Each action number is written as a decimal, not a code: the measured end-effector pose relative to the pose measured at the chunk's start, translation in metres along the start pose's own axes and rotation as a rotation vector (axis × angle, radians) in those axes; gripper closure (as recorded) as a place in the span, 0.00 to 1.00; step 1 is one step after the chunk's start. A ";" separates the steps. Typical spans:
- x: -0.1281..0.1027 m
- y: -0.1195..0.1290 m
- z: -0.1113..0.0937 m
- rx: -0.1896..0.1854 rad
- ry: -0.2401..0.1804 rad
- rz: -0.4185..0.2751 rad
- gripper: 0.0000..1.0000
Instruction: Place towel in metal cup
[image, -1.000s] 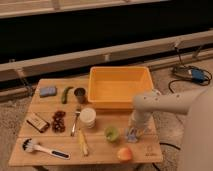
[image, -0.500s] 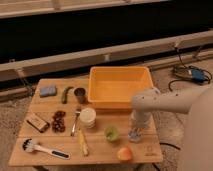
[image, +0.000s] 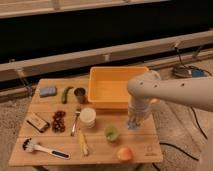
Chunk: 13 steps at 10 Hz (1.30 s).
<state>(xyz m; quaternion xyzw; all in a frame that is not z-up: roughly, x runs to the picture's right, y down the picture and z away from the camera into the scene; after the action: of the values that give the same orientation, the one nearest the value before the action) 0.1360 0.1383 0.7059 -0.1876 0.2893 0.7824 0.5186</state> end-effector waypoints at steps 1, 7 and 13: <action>-0.002 0.017 -0.024 -0.019 -0.018 -0.050 1.00; -0.034 0.135 -0.063 -0.109 -0.085 -0.301 1.00; -0.087 0.252 -0.058 -0.172 -0.101 -0.525 1.00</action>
<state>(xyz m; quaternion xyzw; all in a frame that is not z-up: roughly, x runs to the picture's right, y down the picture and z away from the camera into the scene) -0.0617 -0.0344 0.7787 -0.2601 0.1371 0.6514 0.6994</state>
